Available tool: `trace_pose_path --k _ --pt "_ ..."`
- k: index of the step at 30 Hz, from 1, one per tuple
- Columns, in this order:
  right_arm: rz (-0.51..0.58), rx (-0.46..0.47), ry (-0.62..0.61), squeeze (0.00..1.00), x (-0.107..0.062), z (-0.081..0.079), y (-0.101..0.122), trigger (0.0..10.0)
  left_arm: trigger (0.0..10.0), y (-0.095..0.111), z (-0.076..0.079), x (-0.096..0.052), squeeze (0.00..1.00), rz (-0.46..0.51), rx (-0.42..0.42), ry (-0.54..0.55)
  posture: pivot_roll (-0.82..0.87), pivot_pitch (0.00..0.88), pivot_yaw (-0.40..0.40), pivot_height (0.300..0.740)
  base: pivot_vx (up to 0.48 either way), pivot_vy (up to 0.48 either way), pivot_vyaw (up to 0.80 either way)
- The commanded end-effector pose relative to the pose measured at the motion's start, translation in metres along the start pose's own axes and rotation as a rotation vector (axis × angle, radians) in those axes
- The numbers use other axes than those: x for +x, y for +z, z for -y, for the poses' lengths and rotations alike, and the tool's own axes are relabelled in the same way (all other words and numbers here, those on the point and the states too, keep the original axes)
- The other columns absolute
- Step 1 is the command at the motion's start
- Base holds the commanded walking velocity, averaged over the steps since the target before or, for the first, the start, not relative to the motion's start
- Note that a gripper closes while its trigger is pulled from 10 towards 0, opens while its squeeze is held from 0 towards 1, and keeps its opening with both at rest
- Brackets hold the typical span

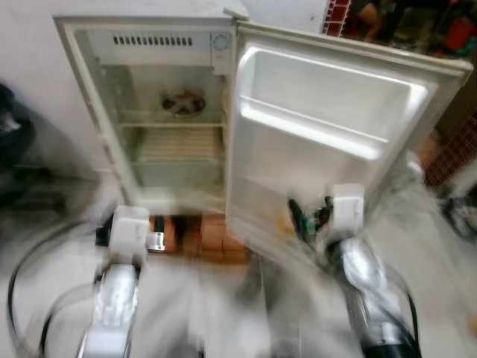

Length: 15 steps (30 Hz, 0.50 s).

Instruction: Restocking fridge

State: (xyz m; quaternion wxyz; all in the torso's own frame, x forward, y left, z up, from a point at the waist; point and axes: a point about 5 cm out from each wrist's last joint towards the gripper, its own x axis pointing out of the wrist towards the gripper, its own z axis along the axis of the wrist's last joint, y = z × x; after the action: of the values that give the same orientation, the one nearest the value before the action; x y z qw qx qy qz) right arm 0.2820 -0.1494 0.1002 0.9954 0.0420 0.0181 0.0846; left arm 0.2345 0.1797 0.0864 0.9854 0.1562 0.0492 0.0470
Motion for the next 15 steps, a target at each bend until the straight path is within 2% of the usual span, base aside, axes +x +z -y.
trace_pose_path --k 1,8,11,15 --pt "0.016 -0.005 -0.029 0.0 0.002 0.006 0.005 10.0 10.0 0.003 0.003 0.0 0.0 0.02 -0.01 -0.003 0.14 0.0 -0.056 0.74 0.0 0.0 0.0" --pt "0.025 0.035 -0.109 0.0 -0.004 0.012 0.001 10.0 10.0 -0.003 0.005 -0.009 0.0 -0.005 -0.051 -0.01 0.13 0.0 -0.049 0.74 0.0 0.0 0.0" --pt "-0.033 -0.009 -0.142 0.0 -0.01 0.017 -0.01 10.0 10.0 -0.004 0.006 -0.012 0.0 0.009 -0.036 -0.032 0.12 0.0 -0.051 0.74 0.0 0.0 0.0" --pt "-0.089 -0.018 -0.181 0.0 -0.014 0.026 -0.023 10.0 10.0 -0.002 0.0 -0.007 0.0 0.026 -0.039 -0.019 0.12 0.0 -0.05 0.74 0.0 0.0 0.0"
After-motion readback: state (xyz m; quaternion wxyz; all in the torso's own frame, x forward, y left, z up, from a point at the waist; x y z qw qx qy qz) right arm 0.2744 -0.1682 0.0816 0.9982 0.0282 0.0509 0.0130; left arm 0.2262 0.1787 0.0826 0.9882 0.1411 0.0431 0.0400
